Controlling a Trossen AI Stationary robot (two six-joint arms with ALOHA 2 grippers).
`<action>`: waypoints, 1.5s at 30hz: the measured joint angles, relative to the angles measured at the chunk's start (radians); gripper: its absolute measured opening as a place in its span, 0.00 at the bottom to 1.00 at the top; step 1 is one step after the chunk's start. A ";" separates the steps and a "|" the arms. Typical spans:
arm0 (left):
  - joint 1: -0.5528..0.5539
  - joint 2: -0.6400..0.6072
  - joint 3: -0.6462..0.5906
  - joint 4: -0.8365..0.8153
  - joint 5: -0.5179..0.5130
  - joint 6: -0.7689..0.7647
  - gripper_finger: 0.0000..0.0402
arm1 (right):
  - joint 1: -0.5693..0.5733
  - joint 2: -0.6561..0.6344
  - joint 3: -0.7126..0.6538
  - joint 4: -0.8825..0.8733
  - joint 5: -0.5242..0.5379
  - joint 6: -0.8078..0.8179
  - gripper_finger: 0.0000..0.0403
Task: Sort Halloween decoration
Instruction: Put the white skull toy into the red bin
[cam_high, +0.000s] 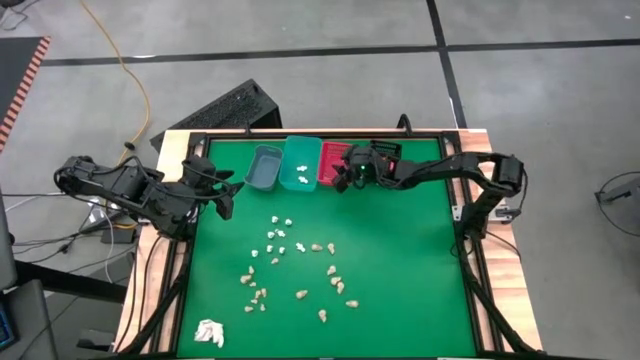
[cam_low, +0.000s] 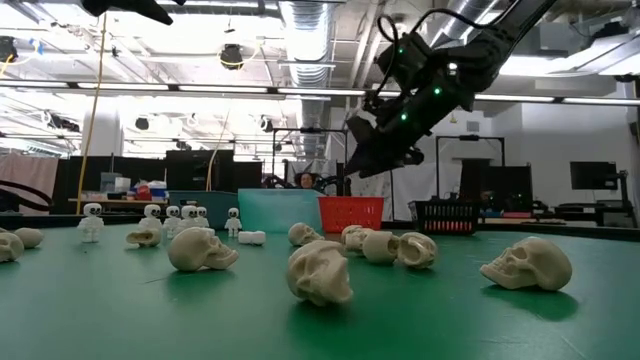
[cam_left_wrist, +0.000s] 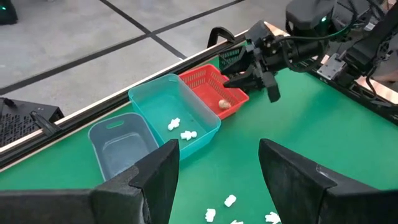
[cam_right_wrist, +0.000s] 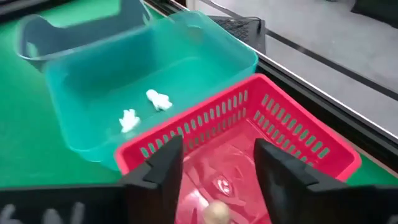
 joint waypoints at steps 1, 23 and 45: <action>0.000 0.000 0.000 0.000 -0.003 0.000 0.52 | 0.000 -0.010 0.000 0.001 -0.020 0.000 0.51; 0.000 0.000 0.000 0.000 -0.007 0.015 0.52 | 0.501 -0.043 0.000 -0.080 -0.049 -0.075 0.48; 0.000 0.000 0.000 -0.007 0.013 0.012 0.52 | 0.712 0.303 0.004 0.007 0.367 0.453 0.47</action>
